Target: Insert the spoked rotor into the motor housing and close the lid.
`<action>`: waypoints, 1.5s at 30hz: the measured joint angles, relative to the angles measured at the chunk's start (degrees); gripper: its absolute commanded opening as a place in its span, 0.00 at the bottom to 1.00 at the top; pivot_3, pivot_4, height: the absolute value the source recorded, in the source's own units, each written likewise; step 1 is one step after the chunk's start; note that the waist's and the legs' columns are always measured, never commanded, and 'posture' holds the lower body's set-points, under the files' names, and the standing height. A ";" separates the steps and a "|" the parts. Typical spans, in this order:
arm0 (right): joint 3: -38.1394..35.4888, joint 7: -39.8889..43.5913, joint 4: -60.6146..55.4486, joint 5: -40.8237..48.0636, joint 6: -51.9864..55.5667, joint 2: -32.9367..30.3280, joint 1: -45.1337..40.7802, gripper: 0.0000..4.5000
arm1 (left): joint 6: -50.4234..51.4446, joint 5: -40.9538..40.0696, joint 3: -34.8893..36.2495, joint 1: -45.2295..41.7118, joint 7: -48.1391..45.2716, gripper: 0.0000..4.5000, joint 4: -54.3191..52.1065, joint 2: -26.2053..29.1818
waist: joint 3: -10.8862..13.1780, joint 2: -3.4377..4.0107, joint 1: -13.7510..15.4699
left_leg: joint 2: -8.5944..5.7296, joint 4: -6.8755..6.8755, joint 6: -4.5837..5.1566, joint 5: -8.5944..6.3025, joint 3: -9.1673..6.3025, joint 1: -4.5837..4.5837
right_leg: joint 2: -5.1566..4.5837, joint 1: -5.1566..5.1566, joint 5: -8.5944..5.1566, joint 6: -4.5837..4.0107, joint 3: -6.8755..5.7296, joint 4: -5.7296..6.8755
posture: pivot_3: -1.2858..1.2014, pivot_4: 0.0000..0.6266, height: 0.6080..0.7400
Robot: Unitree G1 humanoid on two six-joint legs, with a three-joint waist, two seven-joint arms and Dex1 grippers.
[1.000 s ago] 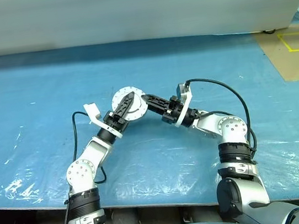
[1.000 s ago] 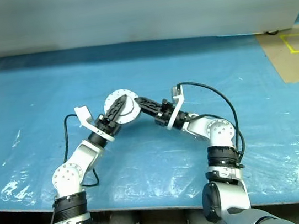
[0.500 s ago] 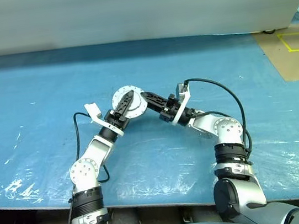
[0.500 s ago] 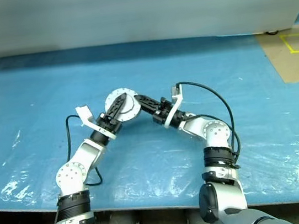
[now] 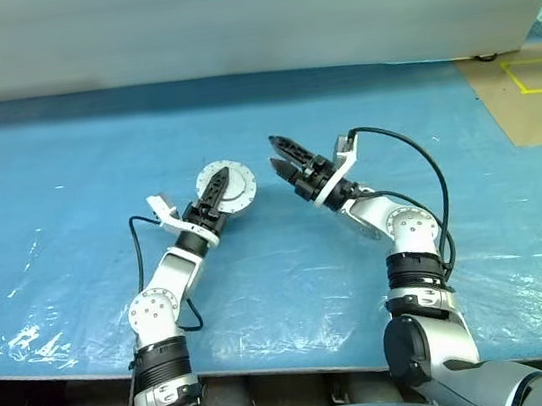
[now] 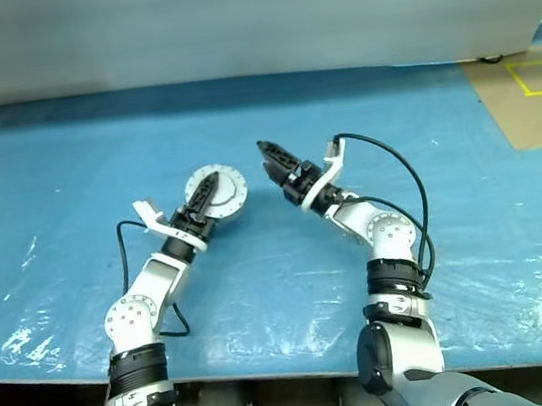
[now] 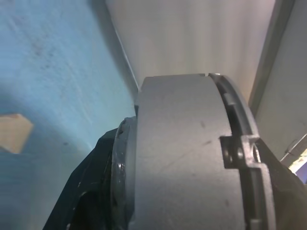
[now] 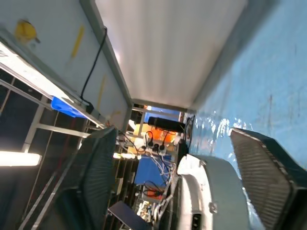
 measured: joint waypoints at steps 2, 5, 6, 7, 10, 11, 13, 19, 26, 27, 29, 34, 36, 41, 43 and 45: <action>0.07 -0.27 0.00 0.15 -1.00 0.57 0.00 0.86 | -0.26 -0.01 0.23 -0.03 0.14 0.65 0.02 -0.54 | 0.00 -0.01 0.01 | 0.00 0.01 0.00 0.00 0.00 -0.01 | -0.01 0.00 0.00 0.00 0.00 0.00 | 0.52 0.24 1.00; 0.01 -0.59 0.01 0.18 -2.47 0.58 -0.13 0.86 | -2.53 0.02 1.20 -0.61 0.64 0.65 0.53 -1.34 | 0.01 -0.02 0.02 | 0.00 0.03 0.00 0.00 0.00 -0.01 | -0.01 0.00 0.00 0.00 0.00 0.02 | 0.52 0.24 1.00; 0.02 -0.60 0.01 0.23 -2.72 0.57 -0.20 0.86 | -3.81 0.05 2.11 -1.01 0.98 0.65 0.96 -1.62 | 0.01 -0.02 0.01 | 0.01 0.04 0.00 0.00 -0.01 -0.01 | 0.00 0.00 0.00 0.00 0.00 0.02 | 0.52 0.24 1.00; 0.02 -0.60 0.01 0.27 -2.91 0.47 -0.20 0.86 | -5.37 0.19 3.00 -1.60 1.43 0.65 1.59 -1.77 | 0.02 -0.02 -0.03 | 0.01 0.06 0.00 0.00 -0.01 0.00 | 0.00 0.00 0.00 0.01 0.00 0.03 | 0.52 0.24 1.00; 0.04 -0.58 0.02 0.30 -3.36 0.13 -0.20 0.86 | -11.46 1.57 6.19 -3.32 2.64 0.65 3.66 -1.97 | 0.02 -0.04 -0.14 | 0.02 0.06 0.00 0.00 -0.01 0.01 | 0.01 0.00 0.01 0.01 0.01 0.04 | 0.52 0.24 1.00; 0.10 -0.57 0.02 0.32 -3.35 0.09 -0.20 0.86 | -14.09 2.53 7.48 -4.12 3.12 0.65 5.03 -1.84 | 0.02 -0.04 -0.13 | 0.02 0.06 0.00 0.00 -0.02 0.00 | 0.02 0.01 0.01 0.01 0.00 0.03 | 0.52 0.24 1.00; 0.33 -0.51 0.02 0.35 -3.29 0.11 -0.20 0.86 | -17.90 3.50 9.92 -4.98 4.00 0.65 7.50 -1.07 | 0.03 -0.06 -0.11 | 0.01 0.05 0.00 0.00 -0.03 -0.01 | 0.02 0.01 0.01 0.02 0.00 0.01 | 0.52 0.24 1.00; 1.41 -0.20 0.02 0.35 -3.20 0.01 -0.20 0.86 | -24.58 3.58 16.20 -6.76 5.10 0.65 15.32 2.11 | 0.07 -0.21 0.04 | 0.00 0.07 0.00 0.00 -0.07 -0.06 | 0.01 0.01 0.01 0.02 -0.05 0.00 | 0.52 0.24 1.00; 2.14 0.33 0.02 0.34 -3.18 -0.26 -0.20 0.86 | -28.26 4.00 18.95 -8.54 5.14 0.65 19.26 4.18 | 0.07 -0.26 0.11 | 0.02 0.16 0.00 0.00 -0.11 -0.01 | -0.01 0.11 0.02 0.03 -0.09 0.04 | 0.52 0.24 1.00; 2.39 0.45 0.02 0.33 -3.19 -0.25 -0.20 0.86 | -28.95 4.57 19.14 -8.84 5.27 0.65 19.90 4.54 | 0.06 -0.26 0.11 | 0.02 0.17 0.00 0.00 -0.11 0.02 | -0.01 0.13 0.02 0.03 -0.08 0.06 | 0.52 0.24 1.00; 2.56 0.72 0.02 0.33 -3.19 -0.29 -0.19 0.86 | -29.70 5.51 19.14 -8.93 5.33 0.65 20.35 4.99 | 0.06 -0.26 -0.06 | 0.02 0.17 -0.01 0.00 -0.11 0.06 | -0.01 0.14 0.02 0.03 -0.06 0.07 | 0.52 0.24 1.00; 2.93 0.90 0.02 0.30 -3.21 -0.53 -0.19 0.87 | -30.41 7.32 18.86 -8.94 5.34 0.77 20.45 4.99 | 0.06 -0.26 -0.11 | 0.03 0.18 -0.01 0.00 -0.11 0.09 | 0.00 0.14 0.02 0.02 -0.05 0.12 | 0.52 0.24 1.00; 3.09 0.94 0.02 0.27 -3.21 -0.53 -0.19 0.87 | -31.72 8.40 18.62 -9.35 5.61 0.89 20.40 5.01 | 0.06 -0.26 -0.08 | 0.02 0.18 0.00 0.00 -0.11 0.14 | -0.01 0.18 0.01 0.02 -0.05 0.15 | 0.52 0.24 1.00; 3.80 1.13 0.02 0.10 -3.26 -0.74 -0.18 0.87 | -37.87 12.27 18.82 -11.47 9.43 0.99 22.35 5.67 | 0.06 -0.25 -0.34 | 0.03 0.18 -0.01 -0.01 -0.06 0.43 | 0.00 0.35 0.01 0.02 0.06 0.22 | 0.52 0.24 1.00; 3.96 1.18 0.02 0.09 -3.30 -0.93 -0.18 0.87 | -41.65 13.89 19.63 -11.61 10.73 0.99 23.35 6.46 | 0.05 -0.25 -0.57 | 0.02 0.18 -0.01 -0.01 -0.05 0.43 | 0.00 0.35 0.01 0.02 0.07 0.22 | 0.52 0.24 1.00; 4.04 1.24 0.02 0.08 -3.33 -1.00 -0.18 0.87 | -44.97 15.07 20.72 -11.61 11.93 0.99 24.43 7.80 | 0.05 -0.25 -0.67 | 0.03 0.18 -0.01 -0.01 -0.06 0.41 | 0.01 0.34 0.01 0.02 0.06 0.22 | 0.52 0.24 1.00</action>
